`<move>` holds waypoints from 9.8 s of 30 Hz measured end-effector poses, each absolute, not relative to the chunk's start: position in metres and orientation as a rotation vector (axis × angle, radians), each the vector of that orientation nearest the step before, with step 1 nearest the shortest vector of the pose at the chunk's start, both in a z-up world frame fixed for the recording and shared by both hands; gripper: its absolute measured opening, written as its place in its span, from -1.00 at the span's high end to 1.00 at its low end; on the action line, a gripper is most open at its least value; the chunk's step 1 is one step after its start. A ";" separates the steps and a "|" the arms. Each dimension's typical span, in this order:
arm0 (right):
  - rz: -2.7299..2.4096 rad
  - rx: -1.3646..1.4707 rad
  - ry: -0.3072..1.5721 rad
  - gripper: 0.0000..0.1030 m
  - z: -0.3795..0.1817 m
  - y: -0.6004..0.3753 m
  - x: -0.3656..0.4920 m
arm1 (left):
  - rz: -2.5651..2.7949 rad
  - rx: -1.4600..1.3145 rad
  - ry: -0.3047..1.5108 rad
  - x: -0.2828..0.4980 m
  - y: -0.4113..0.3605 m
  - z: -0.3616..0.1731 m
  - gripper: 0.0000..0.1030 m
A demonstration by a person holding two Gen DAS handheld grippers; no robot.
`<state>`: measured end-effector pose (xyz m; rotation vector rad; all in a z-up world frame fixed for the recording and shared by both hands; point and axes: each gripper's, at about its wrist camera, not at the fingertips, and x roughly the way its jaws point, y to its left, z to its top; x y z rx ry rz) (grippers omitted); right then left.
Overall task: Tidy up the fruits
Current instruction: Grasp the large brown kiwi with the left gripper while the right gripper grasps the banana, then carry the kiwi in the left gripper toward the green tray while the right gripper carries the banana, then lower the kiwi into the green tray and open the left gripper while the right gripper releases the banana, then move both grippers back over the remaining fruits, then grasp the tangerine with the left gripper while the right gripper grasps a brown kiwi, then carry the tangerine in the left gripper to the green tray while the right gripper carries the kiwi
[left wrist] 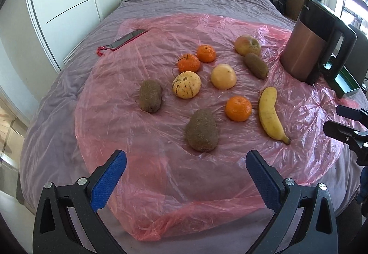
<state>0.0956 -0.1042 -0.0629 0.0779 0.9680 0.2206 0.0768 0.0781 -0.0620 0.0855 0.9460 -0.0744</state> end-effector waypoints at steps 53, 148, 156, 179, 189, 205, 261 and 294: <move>0.318 0.300 1.176 1.00 -0.115 -0.081 0.153 | -0.159 -0.044 1.095 0.123 0.081 -0.115 0.24; -0.151 0.275 0.911 1.00 -0.120 -0.572 0.246 | -0.469 0.233 1.001 0.282 -0.424 -0.115 0.24; -0.176 0.300 0.910 1.00 -0.119 -0.568 0.233 | -0.467 0.242 1.007 0.274 -0.421 -0.115 0.23; -0.311 0.252 0.775 -0.65 -0.009 -0.544 0.141 | -0.572 0.274 0.852 0.203 -0.398 -0.014 -0.37; -0.269 0.186 0.722 -0.65 0.050 -0.461 0.055 | -0.570 0.274 0.752 0.125 -0.324 0.041 -0.64; -0.060 0.134 0.695 -0.65 0.073 -0.309 -0.003 | -0.399 0.219 0.752 0.054 -0.171 0.037 -0.64; 0.263 0.051 1.019 0.14 -0.110 -0.093 0.272 | -0.224 -0.045 1.045 0.165 0.011 -0.136 -0.18; 0.295 0.053 1.070 1.00 -0.121 -0.086 0.282 | -0.256 -0.065 1.018 0.164 0.009 -0.132 0.24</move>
